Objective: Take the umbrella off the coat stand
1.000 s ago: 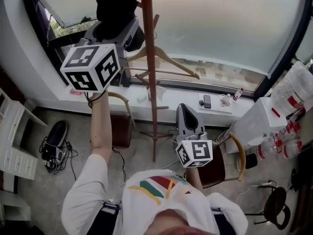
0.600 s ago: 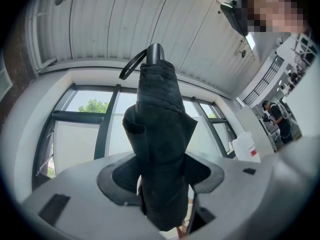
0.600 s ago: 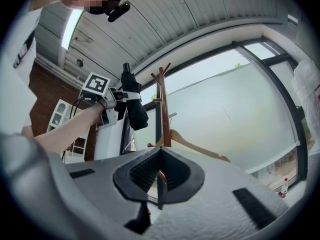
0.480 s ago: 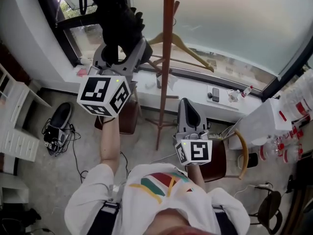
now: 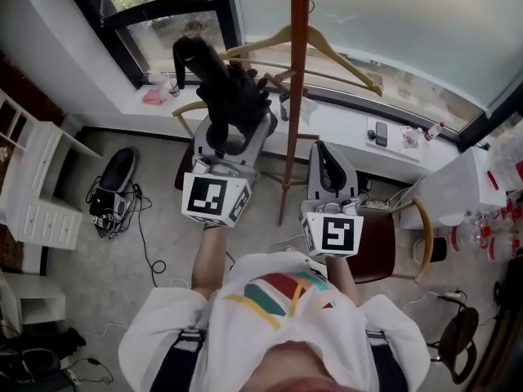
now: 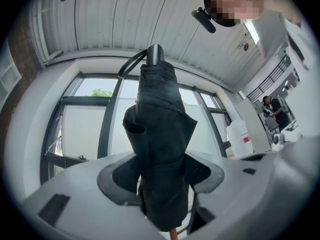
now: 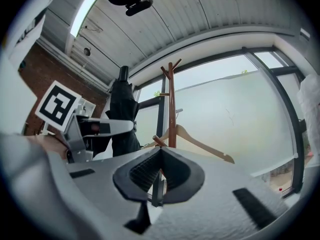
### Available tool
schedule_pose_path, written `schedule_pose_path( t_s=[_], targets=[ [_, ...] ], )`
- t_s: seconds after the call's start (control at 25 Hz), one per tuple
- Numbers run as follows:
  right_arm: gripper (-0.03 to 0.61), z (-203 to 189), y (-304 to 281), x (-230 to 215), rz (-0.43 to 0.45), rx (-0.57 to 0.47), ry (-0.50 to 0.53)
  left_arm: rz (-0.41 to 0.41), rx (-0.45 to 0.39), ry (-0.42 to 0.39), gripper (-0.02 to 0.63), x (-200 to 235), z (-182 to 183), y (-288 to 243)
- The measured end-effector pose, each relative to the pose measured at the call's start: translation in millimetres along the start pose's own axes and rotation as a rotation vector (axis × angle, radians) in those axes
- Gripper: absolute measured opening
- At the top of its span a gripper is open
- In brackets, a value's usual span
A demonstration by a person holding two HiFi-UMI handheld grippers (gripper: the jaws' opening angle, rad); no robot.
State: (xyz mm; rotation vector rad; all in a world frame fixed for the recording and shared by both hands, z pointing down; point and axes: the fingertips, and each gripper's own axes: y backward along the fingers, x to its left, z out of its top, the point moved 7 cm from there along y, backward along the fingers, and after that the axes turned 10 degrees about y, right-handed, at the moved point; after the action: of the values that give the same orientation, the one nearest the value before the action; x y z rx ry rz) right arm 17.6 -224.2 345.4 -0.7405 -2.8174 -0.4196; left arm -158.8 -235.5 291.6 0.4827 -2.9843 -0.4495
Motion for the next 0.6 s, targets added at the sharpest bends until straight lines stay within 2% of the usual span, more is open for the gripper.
schedule_pose_path(
  t_s=[0.32,0.6],
  targets=[
    [0.000,-11,-4,7,0.022,0.026,-0.009,0.037,0.081,0.050,0.244,-27,-47,30],
    [0.000,-21,-6,9,0.027,0.052,-0.040,0.051,0.098,0.073,0.244,-31,-61,43]
  ],
)
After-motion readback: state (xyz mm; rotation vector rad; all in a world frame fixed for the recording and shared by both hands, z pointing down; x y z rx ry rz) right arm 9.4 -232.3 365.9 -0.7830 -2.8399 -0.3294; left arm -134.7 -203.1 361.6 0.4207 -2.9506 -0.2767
